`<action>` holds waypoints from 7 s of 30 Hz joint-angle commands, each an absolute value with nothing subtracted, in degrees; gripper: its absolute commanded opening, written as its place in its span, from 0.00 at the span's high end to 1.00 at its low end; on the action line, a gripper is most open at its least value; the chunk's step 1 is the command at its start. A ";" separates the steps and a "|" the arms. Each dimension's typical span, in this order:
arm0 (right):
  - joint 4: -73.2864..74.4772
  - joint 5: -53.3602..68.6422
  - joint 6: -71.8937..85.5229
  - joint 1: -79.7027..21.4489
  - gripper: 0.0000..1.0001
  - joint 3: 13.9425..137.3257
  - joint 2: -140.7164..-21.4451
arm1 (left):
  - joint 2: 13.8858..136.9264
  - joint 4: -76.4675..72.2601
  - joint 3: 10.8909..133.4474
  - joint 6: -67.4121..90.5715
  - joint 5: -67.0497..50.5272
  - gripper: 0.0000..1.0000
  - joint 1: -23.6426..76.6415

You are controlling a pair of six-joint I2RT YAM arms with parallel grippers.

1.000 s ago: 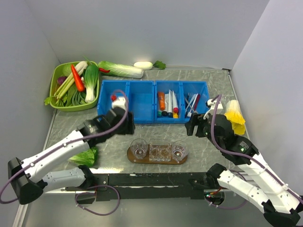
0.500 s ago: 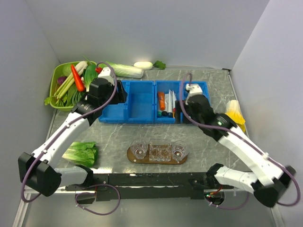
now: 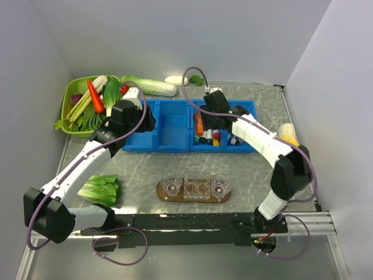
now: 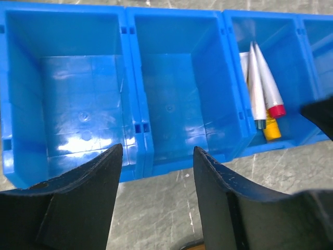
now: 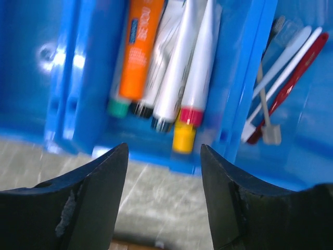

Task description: Prepare toiletry sets of a toothbrush and toothpaste on the tray

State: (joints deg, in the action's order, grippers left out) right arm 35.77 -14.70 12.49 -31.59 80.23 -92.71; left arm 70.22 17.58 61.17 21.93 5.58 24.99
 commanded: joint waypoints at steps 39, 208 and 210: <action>38.50 -30.23 8.26 -29.44 0.58 95.62 -120.76 | 69.08 15.29 61.87 22.24 2.64 0.39 25.05; 34.72 18.81 10.02 -42.19 0.88 74.80 -57.92 | 65.57 2.55 56.42 12.30 -40.17 0.88 48.69; 34.37 18.46 10.02 -42.19 0.95 74.45 -57.48 | 65.65 2.64 56.42 12.30 -39.99 0.87 48.69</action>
State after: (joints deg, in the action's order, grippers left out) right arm 38.06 22.79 10.59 -42.50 74.63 -59.57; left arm 66.24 4.56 56.23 12.95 -38.02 48.36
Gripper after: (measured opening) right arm 0.184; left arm 0.241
